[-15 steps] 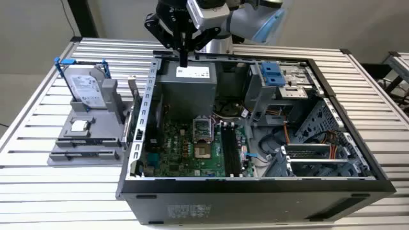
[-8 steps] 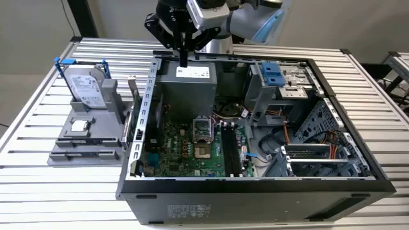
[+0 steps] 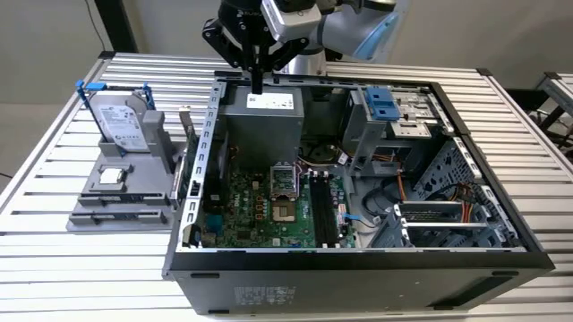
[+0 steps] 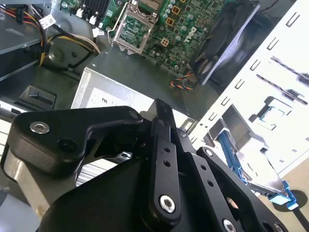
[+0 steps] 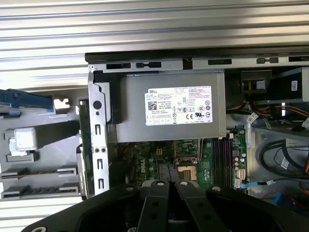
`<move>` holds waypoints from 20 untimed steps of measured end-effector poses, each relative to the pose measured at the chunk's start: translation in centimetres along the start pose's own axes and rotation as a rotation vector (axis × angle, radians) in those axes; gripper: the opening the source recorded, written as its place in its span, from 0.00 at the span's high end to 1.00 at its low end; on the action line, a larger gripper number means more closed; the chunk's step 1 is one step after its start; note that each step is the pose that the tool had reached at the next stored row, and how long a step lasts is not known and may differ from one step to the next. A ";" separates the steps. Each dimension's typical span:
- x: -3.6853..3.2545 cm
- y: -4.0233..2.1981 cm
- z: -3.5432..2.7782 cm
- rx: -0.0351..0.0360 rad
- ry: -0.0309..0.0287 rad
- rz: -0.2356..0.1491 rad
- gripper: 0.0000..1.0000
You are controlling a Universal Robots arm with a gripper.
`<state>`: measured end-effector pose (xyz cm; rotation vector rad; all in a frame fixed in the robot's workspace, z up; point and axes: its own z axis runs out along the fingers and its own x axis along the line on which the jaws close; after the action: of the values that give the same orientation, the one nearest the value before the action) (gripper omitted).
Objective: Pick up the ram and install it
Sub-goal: 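Reach for the ram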
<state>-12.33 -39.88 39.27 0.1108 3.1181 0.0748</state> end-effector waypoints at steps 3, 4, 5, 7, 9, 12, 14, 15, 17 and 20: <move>0.64 -0.04 -0.01 0.0000 0.0000 0.000 1.00; 0.87 -0.05 0.00 -0.0002 -0.0001 0.000 1.00; 1.12 -0.07 -0.02 0.0000 0.0000 0.000 1.00; 1.54 -0.09 -0.02 -0.0002 -0.0001 0.000 1.00; 1.99 -0.13 -0.03 -0.0002 -0.0001 0.000 1.00; 2.68 -0.18 -0.05 -0.0001 0.0000 0.000 1.00; 3.12 -0.21 -0.05 -0.0002 -0.0001 0.000 1.00; 3.36 -0.22 -0.06 -0.0002 -0.0001 0.000 1.00; 3.84 -0.26 -0.07 -0.0001 -0.0001 0.000 1.00; 4.57 -0.31 -0.09 -0.0001 -0.0001 0.000 1.00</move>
<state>-16.91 -39.86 39.26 0.1105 3.1180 0.0750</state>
